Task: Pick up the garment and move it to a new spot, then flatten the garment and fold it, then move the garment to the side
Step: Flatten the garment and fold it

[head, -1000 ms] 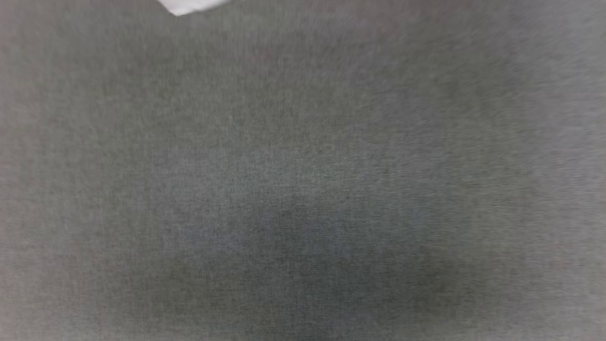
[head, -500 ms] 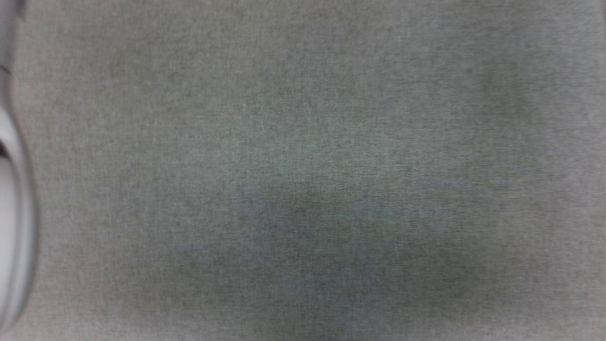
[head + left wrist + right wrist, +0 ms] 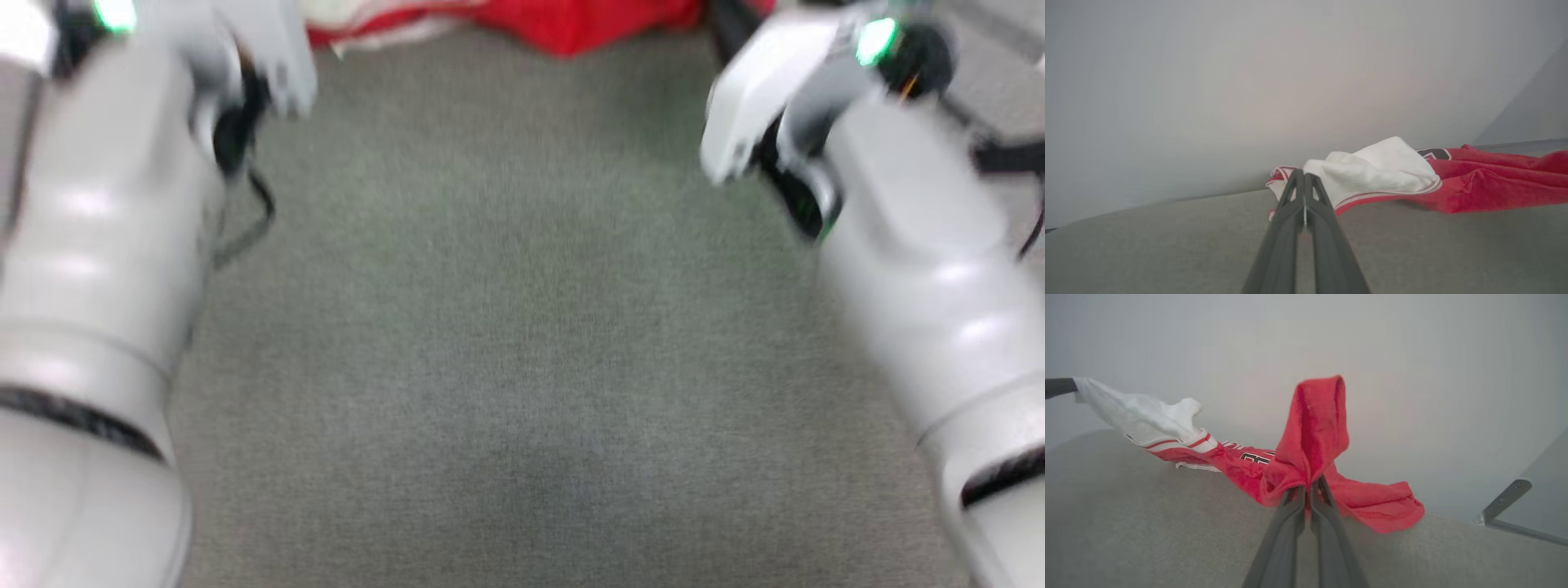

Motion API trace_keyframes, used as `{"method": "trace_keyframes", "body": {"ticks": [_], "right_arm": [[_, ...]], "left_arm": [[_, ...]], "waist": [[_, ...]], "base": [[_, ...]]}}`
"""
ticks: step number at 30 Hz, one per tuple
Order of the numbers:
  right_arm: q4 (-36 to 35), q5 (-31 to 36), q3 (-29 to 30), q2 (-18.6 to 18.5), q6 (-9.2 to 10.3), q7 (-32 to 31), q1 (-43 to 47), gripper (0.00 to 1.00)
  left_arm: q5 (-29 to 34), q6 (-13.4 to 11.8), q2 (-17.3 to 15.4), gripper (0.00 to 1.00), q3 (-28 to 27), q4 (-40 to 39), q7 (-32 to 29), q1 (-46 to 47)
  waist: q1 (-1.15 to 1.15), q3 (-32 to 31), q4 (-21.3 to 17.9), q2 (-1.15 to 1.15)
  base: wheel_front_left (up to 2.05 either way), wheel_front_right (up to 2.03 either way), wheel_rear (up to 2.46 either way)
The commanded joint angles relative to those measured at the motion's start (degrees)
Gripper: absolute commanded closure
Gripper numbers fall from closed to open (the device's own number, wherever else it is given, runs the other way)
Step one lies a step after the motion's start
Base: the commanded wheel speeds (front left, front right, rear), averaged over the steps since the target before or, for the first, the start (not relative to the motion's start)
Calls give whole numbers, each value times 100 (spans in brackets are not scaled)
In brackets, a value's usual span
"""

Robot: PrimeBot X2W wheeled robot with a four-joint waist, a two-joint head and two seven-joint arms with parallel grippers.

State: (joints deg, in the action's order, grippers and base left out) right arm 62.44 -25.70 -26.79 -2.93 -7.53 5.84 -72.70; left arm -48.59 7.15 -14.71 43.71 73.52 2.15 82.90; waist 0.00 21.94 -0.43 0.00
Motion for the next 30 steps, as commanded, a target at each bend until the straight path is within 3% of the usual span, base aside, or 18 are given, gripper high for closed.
{"method": "trace_keyframes", "body": {"ticks": [1,11,17,21,28,30], "right_arm": [[-88,-190,-94,-3,9,-48,404,100],[-1477,-533,-367,-637,9,-131,2997,100],[-2677,-352,282,-1015,9,-591,4676,100],[-3691,-49,1071,-1090,9,-1142,5789,100],[-5723,514,2341,-834,9,-2452,7268,100],[-6160,591,2584,-739,9,-2840,7547,100]], "left_arm": [[-75,44,-9,100,-13,-8,75,-372],[-258,-58,-106,100,22,-490,848,-2690],[-336,-524,-479,100,-2,-1527,1066,-4156],[-464,-1155,-891,100,-71,-2967,969,-5204],[-654,-2896,-1988,100,-207,-6420,347,-7095],[-729,-3315,-2163,100,-188,-7280,173,-7564]], "waist": [[0,-903,-22,0],[0,-1562,125,0],[0,-1556,217,0],[0,-1495,236,0],[0,-1349,239,0],[0,-1295,236,0]], "base": [[0,0,0],[0,0,0],[0,0,0],[0,0,0],[0,0,0],[0,0,0]]}}
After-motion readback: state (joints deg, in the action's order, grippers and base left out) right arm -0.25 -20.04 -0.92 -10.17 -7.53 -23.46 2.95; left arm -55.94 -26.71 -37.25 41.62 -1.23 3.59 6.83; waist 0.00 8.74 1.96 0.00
